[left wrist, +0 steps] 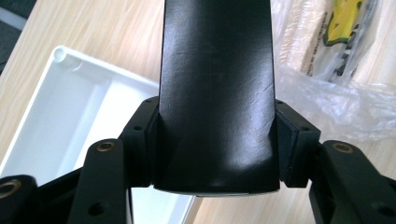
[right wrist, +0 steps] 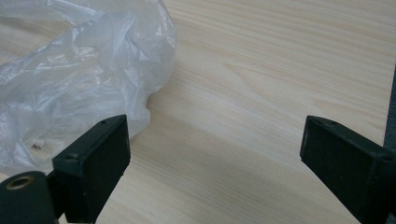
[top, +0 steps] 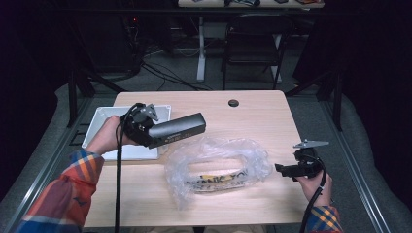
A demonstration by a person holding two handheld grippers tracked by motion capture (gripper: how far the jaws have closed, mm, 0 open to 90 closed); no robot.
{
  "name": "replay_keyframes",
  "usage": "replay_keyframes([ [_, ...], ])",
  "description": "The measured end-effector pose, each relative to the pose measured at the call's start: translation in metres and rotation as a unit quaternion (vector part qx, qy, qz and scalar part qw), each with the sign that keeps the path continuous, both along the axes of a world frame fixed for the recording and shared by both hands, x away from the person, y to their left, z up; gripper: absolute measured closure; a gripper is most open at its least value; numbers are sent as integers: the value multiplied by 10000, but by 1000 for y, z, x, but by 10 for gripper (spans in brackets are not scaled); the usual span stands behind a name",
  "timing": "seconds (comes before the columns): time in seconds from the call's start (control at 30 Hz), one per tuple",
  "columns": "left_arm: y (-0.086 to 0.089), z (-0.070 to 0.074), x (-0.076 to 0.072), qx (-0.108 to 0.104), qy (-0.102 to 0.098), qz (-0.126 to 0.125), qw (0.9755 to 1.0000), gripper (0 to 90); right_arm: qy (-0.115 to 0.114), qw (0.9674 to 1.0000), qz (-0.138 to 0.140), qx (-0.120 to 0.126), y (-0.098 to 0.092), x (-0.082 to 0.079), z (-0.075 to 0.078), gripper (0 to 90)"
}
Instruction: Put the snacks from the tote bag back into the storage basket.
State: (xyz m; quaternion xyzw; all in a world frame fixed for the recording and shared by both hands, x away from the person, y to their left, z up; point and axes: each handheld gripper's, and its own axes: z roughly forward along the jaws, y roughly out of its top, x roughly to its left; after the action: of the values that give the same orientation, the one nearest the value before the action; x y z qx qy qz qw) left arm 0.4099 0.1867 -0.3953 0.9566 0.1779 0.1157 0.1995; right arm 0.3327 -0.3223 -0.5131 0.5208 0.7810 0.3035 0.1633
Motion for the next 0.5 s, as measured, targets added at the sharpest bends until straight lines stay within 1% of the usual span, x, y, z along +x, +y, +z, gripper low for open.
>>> replay_keyframes([
  [0.27,27,4,0,-92,-56,287,9995,433,-1,10000,-13,-25,0,0,0,79],
  [0.37,36,5,0,-118,-47,376,9992,433,1,10000,-12,-6,0,0,0,79],
  [0.43,42,4,1,-198,-28,486,9986,433,2,10000,-15,-15,-1,0,0,79],
  [0.5,48,4,1,-215,-25,543,9983,433,4,10000,-12,-13,-1,0,0,78],
])
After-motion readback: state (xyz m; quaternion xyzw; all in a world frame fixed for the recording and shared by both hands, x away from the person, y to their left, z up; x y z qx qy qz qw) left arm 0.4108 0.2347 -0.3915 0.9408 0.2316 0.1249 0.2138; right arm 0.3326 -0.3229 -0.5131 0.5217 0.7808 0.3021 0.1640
